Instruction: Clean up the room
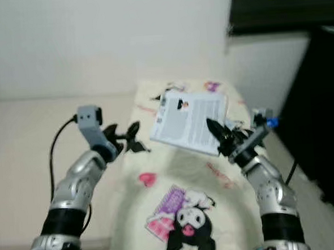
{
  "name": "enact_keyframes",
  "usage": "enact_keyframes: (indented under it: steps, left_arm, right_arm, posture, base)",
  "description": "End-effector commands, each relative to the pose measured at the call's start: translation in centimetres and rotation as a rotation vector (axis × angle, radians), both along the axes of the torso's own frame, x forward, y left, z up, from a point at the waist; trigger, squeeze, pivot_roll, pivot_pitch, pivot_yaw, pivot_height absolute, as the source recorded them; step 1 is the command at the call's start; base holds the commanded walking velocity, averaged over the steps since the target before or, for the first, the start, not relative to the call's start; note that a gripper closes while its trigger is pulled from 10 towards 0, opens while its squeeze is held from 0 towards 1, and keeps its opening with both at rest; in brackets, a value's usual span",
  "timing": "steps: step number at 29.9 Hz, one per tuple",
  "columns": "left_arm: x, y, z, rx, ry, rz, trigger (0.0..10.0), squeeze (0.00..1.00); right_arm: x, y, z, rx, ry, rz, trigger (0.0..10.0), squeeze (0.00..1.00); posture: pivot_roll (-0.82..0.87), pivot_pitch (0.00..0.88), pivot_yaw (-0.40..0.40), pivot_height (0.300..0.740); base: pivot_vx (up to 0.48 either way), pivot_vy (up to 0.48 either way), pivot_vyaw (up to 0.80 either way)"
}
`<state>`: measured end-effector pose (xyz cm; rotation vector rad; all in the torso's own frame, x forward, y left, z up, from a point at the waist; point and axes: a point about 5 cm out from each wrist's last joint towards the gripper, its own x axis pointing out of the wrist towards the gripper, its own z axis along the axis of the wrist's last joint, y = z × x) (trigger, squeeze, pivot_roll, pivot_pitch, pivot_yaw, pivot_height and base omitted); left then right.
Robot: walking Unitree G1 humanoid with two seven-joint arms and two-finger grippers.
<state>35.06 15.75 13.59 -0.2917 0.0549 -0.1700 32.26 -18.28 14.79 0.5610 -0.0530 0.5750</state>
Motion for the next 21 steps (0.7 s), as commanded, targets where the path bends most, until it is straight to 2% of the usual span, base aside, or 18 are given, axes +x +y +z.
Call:
enact_keyframes:
  steps: [1,2,3,4,5,6,8,9,11,12,13,15,16,17,18,20,21]
  left_arm:
    - [-1.2,3.2,-4.6,0.074,0.170,0.142,10.0,0.00]
    - [-1.7,4.3,-5.9,0.094,0.225,0.185,10.0,0.00]
    - [-1.7,4.3,-5.9,0.094,0.225,0.185,10.0,0.00]
    - [-2.2,5.1,-6.8,0.101,0.259,0.214,10.0,0.00]
    - [-2.6,5.7,-7.6,0.086,0.290,0.237,10.0,0.00]
    - [-3.1,6.4,-8.3,0.035,0.313,0.272,10.0,0.00]
    - [-3.1,6.4,-8.3,0.035,0.313,0.272,10.0,0.00]
    - [-3.7,7.0,-9.0,-0.010,0.337,0.307,10.0,0.00]
    - [-3.7,7.0,-9.0,-0.010,0.337,0.307,10.0,0.00]
    - [-4.6,7.7,-10.1,-0.023,0.377,0.346,10.0,0.00]
    - [-4.6,7.7,-10.1,-0.023,0.377,0.346,10.0,0.00]
    - [-6.5,8.6,-12.3,-0.021,0.455,0.396,10.0,0.00]
    - [-6.5,8.6,-12.3,-0.021,0.455,0.396,10.0,0.00]
    - [-7.5,8.7,-13.5,0.003,0.503,0.404,10.0,0.00]
    - [-7.5,8.7,-13.5,0.003,0.503,0.404,10.0,0.00]
    - [-9.4,8.5,-15.6,0.063,0.595,0.393,10.0,0.00]
    - [-9.4,8.5,-15.6,0.063,0.595,0.393,10.0,0.00]
  right_arm:
    - [-0.2,0.6,0.1,-0.014,-0.031,0.037,10.0,0.00]
    - [-0.3,0.7,-0.2,-0.016,-0.025,0.043,10.0,0.00]
    - [-0.3,0.7,-0.2,-0.016,-0.025,0.043,10.0,0.00]
    - [-0.3,0.8,-0.4,-0.020,-0.020,0.047,10.0,0.00]
    - [-0.3,0.8,-0.6,-0.024,-0.014,0.050,10.0,0.00]
    - [-0.4,0.8,-0.9,-0.027,-0.004,0.054,10.0,0.00]
    - [-0.4,0.8,-0.9,-0.027,-0.004,0.054,10.0,0.00]
    - [-0.4,0.9,-1.2,-0.032,0.007,0.058,10.0,0.00]
    - [-0.4,0.9,-1.2,-0.032,0.007,0.058,10.0,0.00]
    - [-0.5,1.0,-1.4,-0.036,0.015,0.066,10.0,0.00]
    - [-0.5,1.0,-1.4,-0.036,0.015,0.066,10.0,0.00]
    - [-0.6,1.3,-1.7,-0.037,0.019,0.079,10.0,0.00]
    - [-0.6,1.3,-1.7,-0.037,0.019,0.079,10.0,0.00]
    - [-0.6,1.4,-1.7,-0.037,0.018,0.084,10.0,0.00]
    - [-0.6,1.4,-1.7,-0.037,0.018,0.084,10.0,0.00]
    - [-0.6,1.2,-2.6,-0.054,0.053,0.068,10.0,0.00]
    - [-0.6,1.2,-2.6,-0.054,0.053,0.068,10.0,0.00]
  posture:
    - [-0.08,0.000,-0.013,0.711]
    - [-0.08,0.000,-0.013,0.711]
    - [-0.08,0.000,-0.013,0.711]
    - [-0.08,0.000,-0.015,0.711]
    - [-0.08,0.000,-0.015,0.711]
    - [-0.08,0.000,-0.021,0.711]
    - [-0.08,0.000,-0.021,0.711]
    - [-0.07,0.000,-0.023,0.711]
    - [-0.07,0.000,-0.023,0.711]
    - [-0.07,0.000,-0.025,0.711]
    - [-0.07,0.000,-0.025,0.711]
    - [-0.08,0.000,-0.020,0.711]
    - [-0.08,0.000,-0.020,0.711]
    - [-0.08,0.000,-0.018,0.711]
    - [-0.08,0.000,-0.018,0.711]
    - [-0.08,0.000,-0.021,0.711]
    - [-0.08,0.000,-0.021,0.711]
  base:
    - [0.000,0.000,0.80]
    - [0.000,0.000,0.80]
    - [0.000,0.000,0.80]
    - [0.000,0.000,0.80]
    - [0.000,0.000,0.80]
    - [0.000,0.000,0.80]
    - [0.000,0.000,0.80]
    - [0.000,0.000,0.80]
    - [0.000,0.000,0.80]
    - [0.000,0.000,0.80]
    - [0.000,0.000,0.80]
    - [0.000,0.000,0.80]
    - [0.000,0.000,0.80]
    - [0.000,0.000,0.80]
    - [0.000,0.000,0.80]
    - [0.000,0.000,0.80]
    - [0.000,0.000,0.80]
